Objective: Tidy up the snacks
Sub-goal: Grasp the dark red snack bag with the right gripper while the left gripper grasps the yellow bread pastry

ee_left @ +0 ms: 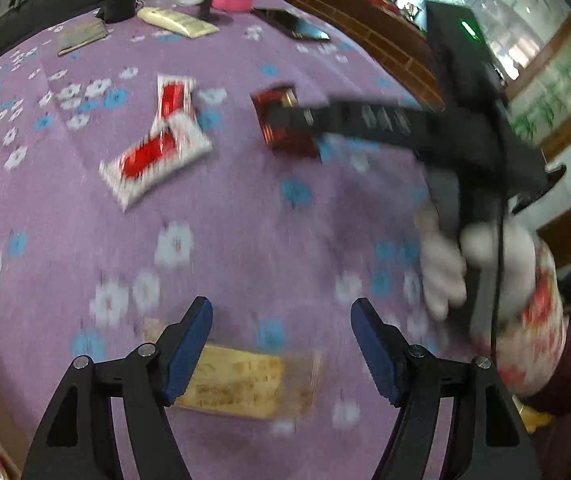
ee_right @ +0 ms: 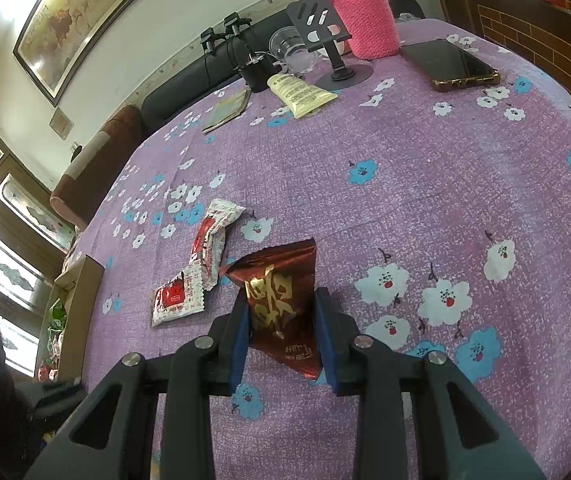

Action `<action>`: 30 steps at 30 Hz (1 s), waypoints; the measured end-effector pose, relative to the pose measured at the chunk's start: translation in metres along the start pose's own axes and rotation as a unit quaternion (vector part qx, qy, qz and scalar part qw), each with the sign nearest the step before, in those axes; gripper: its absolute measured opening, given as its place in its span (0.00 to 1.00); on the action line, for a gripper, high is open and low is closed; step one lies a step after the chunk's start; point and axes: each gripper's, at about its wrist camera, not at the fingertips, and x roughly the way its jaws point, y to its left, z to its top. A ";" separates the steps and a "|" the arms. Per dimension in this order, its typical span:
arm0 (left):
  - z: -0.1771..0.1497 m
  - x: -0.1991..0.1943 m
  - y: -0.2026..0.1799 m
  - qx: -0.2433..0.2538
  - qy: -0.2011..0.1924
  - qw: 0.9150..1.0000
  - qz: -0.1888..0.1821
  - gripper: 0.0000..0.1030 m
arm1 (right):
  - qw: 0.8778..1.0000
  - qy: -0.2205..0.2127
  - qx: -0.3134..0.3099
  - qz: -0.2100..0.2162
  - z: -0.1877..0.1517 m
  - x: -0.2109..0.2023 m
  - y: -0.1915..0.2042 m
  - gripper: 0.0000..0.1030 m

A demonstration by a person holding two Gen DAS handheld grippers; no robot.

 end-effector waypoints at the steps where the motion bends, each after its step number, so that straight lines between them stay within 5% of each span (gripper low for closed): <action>1: -0.008 -0.003 -0.002 0.003 0.001 1.000 0.007 0.72 | 1.000 0.000 0.000 0.000 0.000 0.000 0.000 0.29; 8: -0.048 -0.034 -0.014 0.009 -0.051 0.997 0.057 0.73 | 1.000 -0.002 -0.004 -0.002 -0.001 0.000 0.001 0.30; 14: -0.045 -0.023 -0.023 0.086 -0.029 0.991 0.097 0.74 | 1.000 -0.003 -0.011 -0.005 -0.001 0.000 0.003 0.31; 19: -0.029 -0.009 -0.008 0.080 -0.001 0.994 0.071 0.74 | 1.000 -0.004 -0.017 -0.008 -0.001 0.000 0.004 0.32; 25: -0.053 -0.026 0.008 0.031 0.008 0.999 0.007 0.74 | 1.000 -0.004 -0.020 -0.008 -0.001 0.001 0.006 0.34; 30: -0.079 -0.028 -0.010 0.072 0.022 0.995 0.058 0.85 | 1.000 -0.004 -0.023 -0.009 -0.002 0.001 0.007 0.35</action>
